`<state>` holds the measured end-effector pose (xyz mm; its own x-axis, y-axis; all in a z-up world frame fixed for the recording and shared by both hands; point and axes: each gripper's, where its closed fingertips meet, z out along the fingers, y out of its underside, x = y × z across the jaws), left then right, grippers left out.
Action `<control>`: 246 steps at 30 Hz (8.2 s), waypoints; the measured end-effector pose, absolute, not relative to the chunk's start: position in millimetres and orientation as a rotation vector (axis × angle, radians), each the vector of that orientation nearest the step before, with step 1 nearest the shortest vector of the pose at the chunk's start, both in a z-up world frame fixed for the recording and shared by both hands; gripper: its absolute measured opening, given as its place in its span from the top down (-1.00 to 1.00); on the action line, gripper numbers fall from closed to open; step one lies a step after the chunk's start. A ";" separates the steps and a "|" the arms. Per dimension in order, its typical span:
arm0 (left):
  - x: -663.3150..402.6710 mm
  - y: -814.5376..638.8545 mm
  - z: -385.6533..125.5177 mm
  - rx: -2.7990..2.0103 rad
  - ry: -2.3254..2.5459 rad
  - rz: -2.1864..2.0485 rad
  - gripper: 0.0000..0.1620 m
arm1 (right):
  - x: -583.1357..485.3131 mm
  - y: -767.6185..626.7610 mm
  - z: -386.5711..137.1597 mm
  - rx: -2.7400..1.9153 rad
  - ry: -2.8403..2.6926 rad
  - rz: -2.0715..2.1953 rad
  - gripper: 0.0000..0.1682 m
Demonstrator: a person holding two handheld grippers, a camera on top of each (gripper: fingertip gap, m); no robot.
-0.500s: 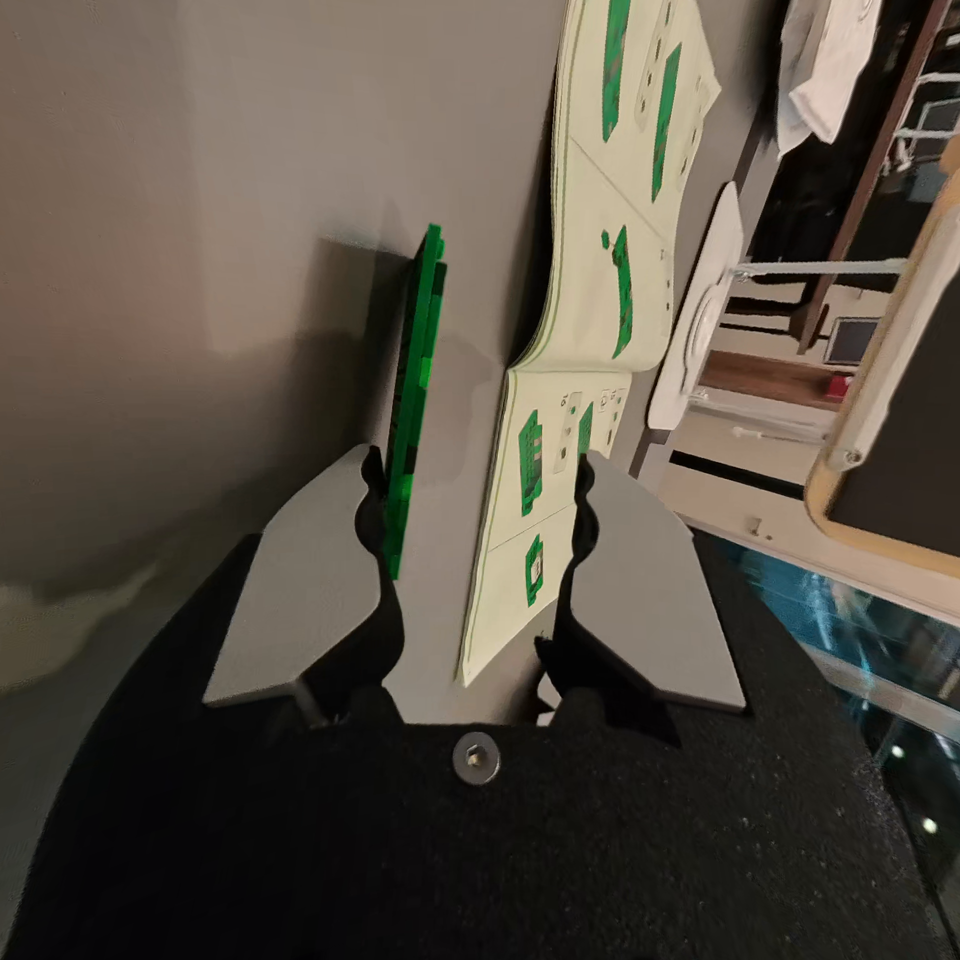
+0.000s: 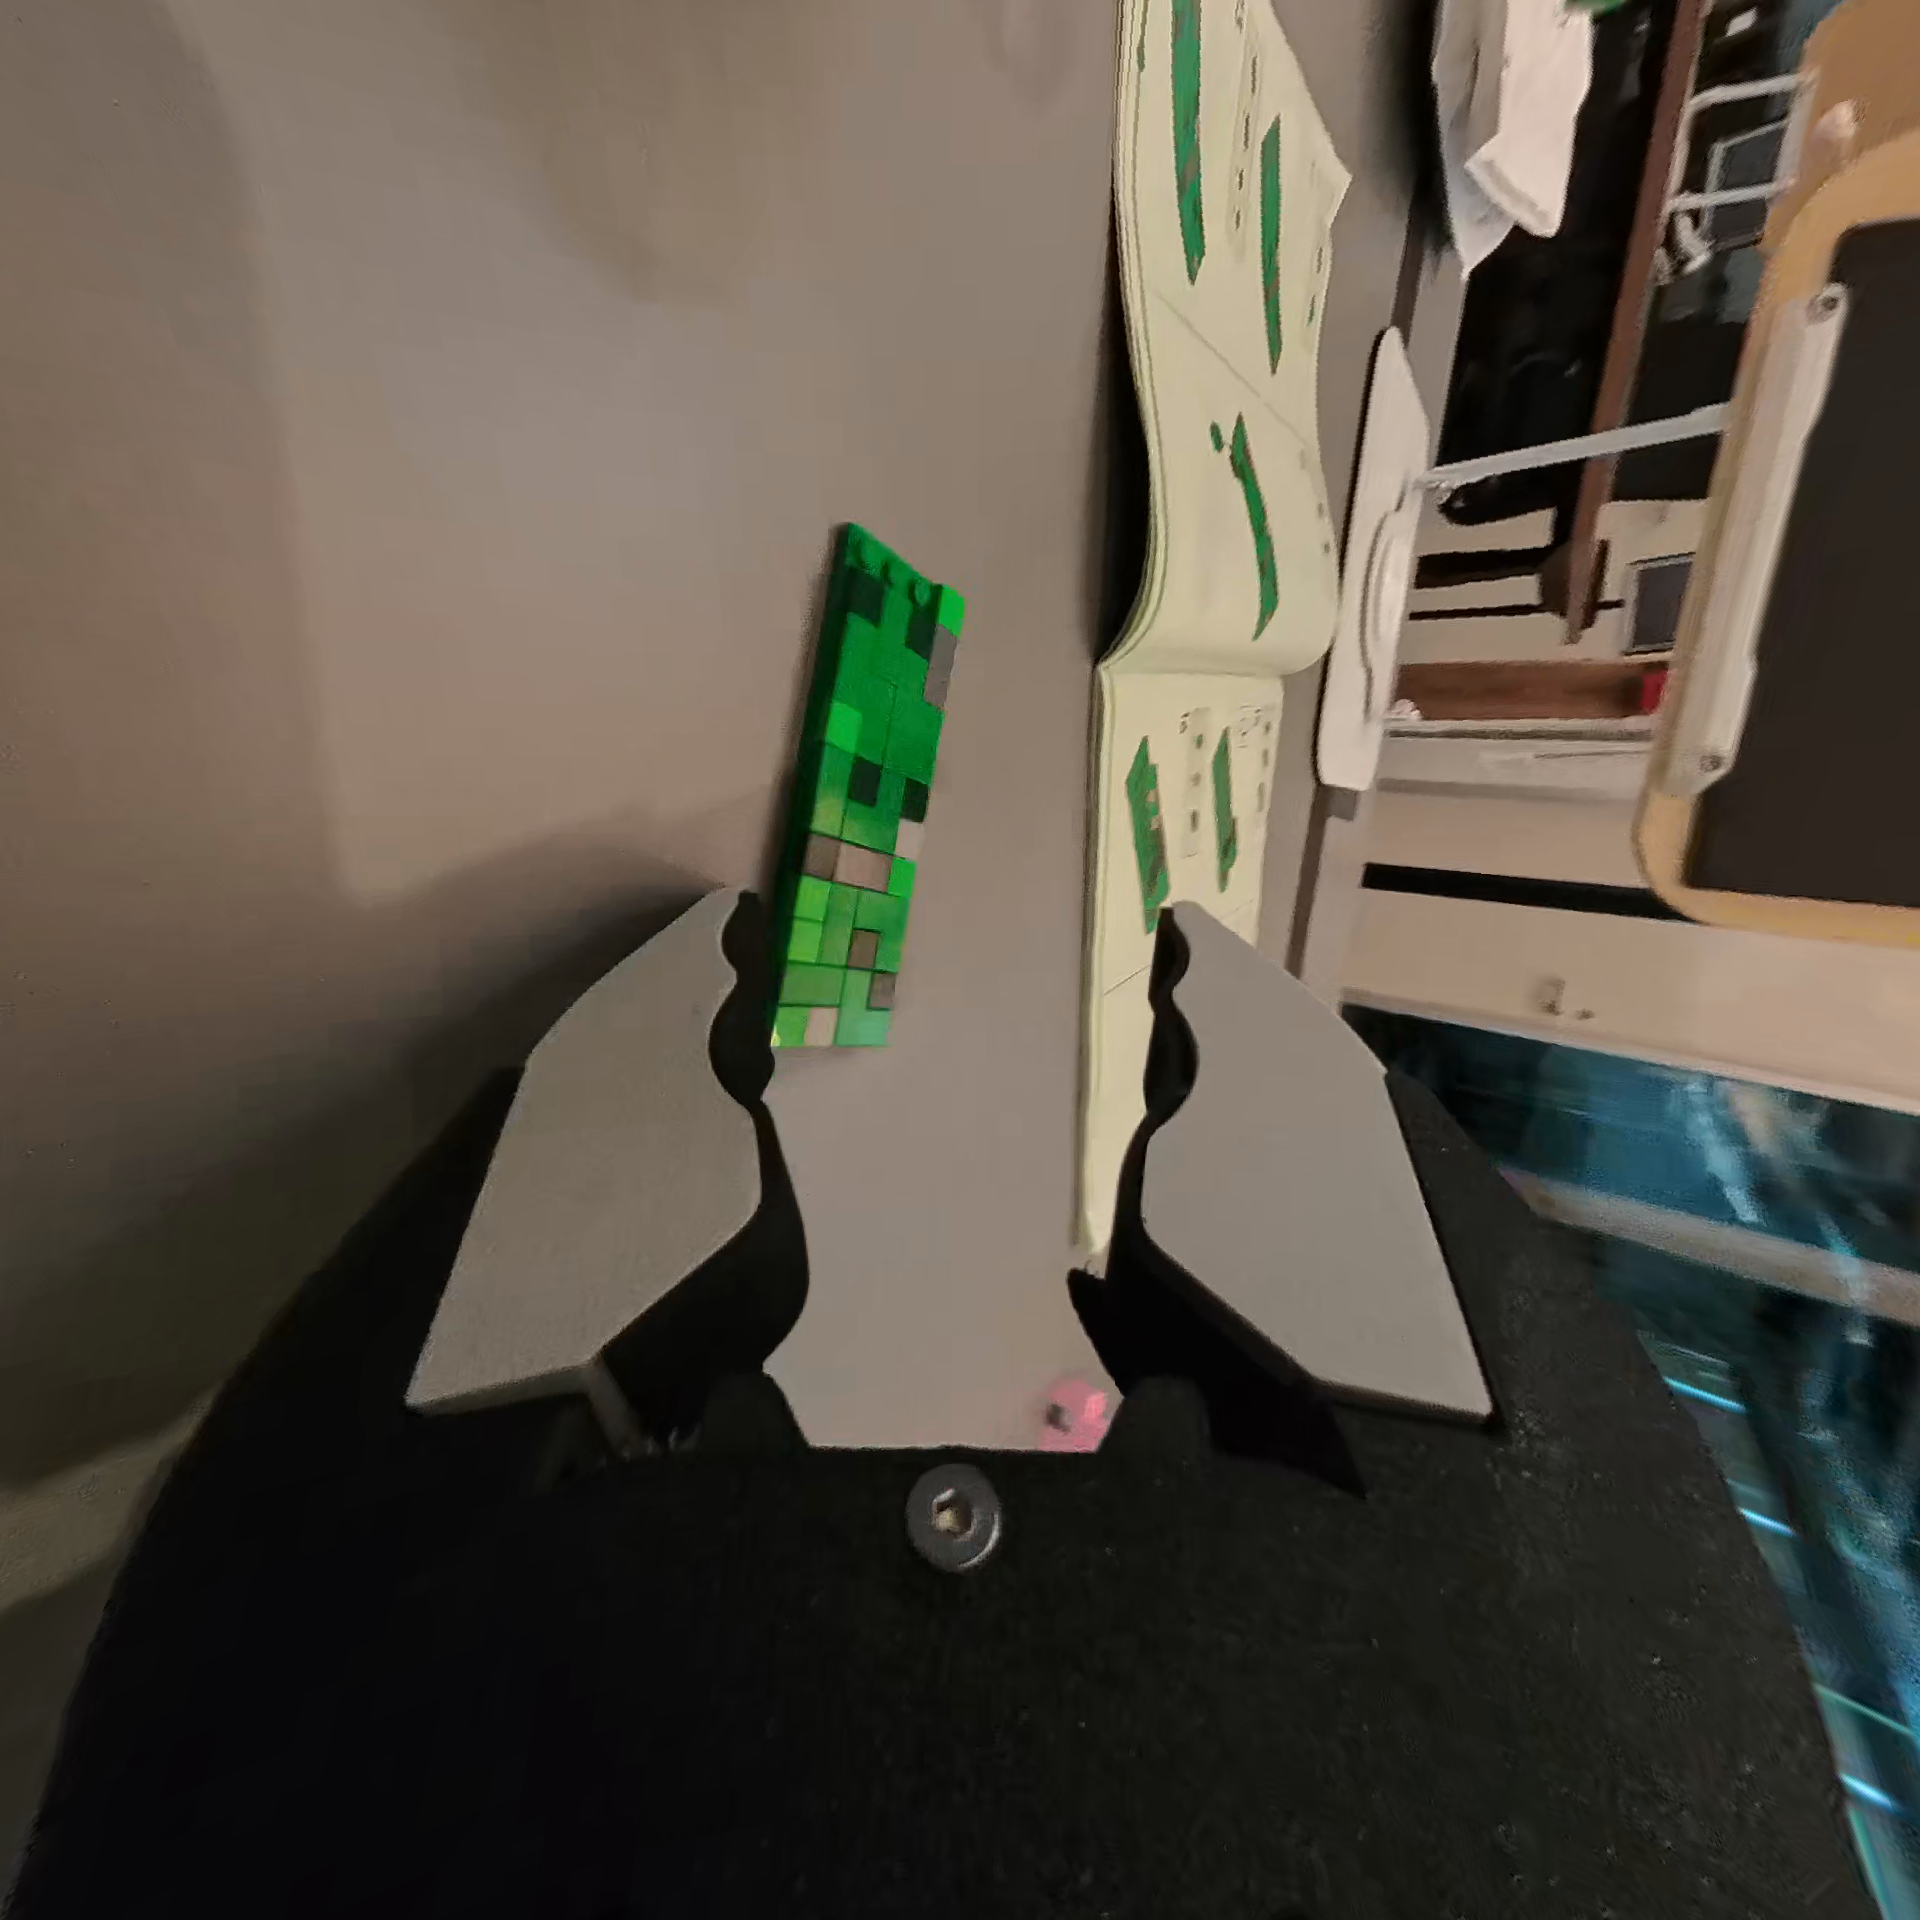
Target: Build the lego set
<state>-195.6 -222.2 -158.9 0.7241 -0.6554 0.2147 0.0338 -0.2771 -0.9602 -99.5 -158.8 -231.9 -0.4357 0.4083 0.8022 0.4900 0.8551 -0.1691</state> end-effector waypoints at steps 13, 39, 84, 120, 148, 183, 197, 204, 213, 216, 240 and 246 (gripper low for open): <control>-167.8 -249.0 -87.4 -1.219 0.347 -1.457 0.82 | -160.7 -248.8 -104.6 -0.912 -1.619 0.893 0.54; -303.9 -236.4 -141.0 -1.563 0.130 -0.437 0.74 | -201.8 -227.1 -228.5 -0.686 -2.673 0.118 0.91; -116.1 -175.4 -258.7 -2.149 1.416 -0.401 0.37 | -68.7 -187.7 -213.0 -1.231 -1.849 0.716 0.23; -191.9 -235.4 -229.9 -2.020 1.537 -0.382 0.53 | -162.2 -130.3 -197.7 -0.444 -1.560 -0.343 0.92; -196.4 -229.0 -254.9 -2.131 1.285 -0.390 0.81 | -170.2 -120.4 -212.2 -0.491 -1.598 -0.534 0.93; -193.0 -197.6 -220.1 -2.353 0.645 -0.323 0.81 | -182.4 -127.2 -212.4 -0.538 -1.600 -0.618 0.93; -192.6 -193.5 -213.7 -2.350 0.614 -0.302 0.81 | -180.6 -123.2 -212.6 -0.609 -1.598 -0.589 0.93; -192.3 -191.7 -211.6 -2.355 0.602 -0.286 0.78 | -179.3 -121.0 -213.0 -0.639 -1.598 -0.576 0.93; -190.2 -190.3 -208.5 -2.367 0.598 -0.298 0.74 | -177.7 -119.1 -212.5 -0.667 -1.597 -0.560 0.92; -194.0 -191.6 -207.2 -2.369 0.607 -0.276 0.71 | -177.0 -118.2 -212.8 -0.673 -1.597 -0.557 0.93; -206.6 -202.8 -257.6 -2.416 0.862 -0.193 0.81 | -162.0 -97.3 -216.8 -0.764 -1.602 -0.527 0.93; -199.7 -203.5 -238.4 -2.287 0.769 -0.359 0.81 | -160.6 -96.2 -216.9 -0.775 -1.604 -0.510 0.93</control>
<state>-199.7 -203.5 -238.4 0.7865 -0.6164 0.0399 -0.4261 -0.5883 -0.6873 -160.6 -96.2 -216.9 -0.0548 0.1984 0.9786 0.7274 0.6794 -0.0970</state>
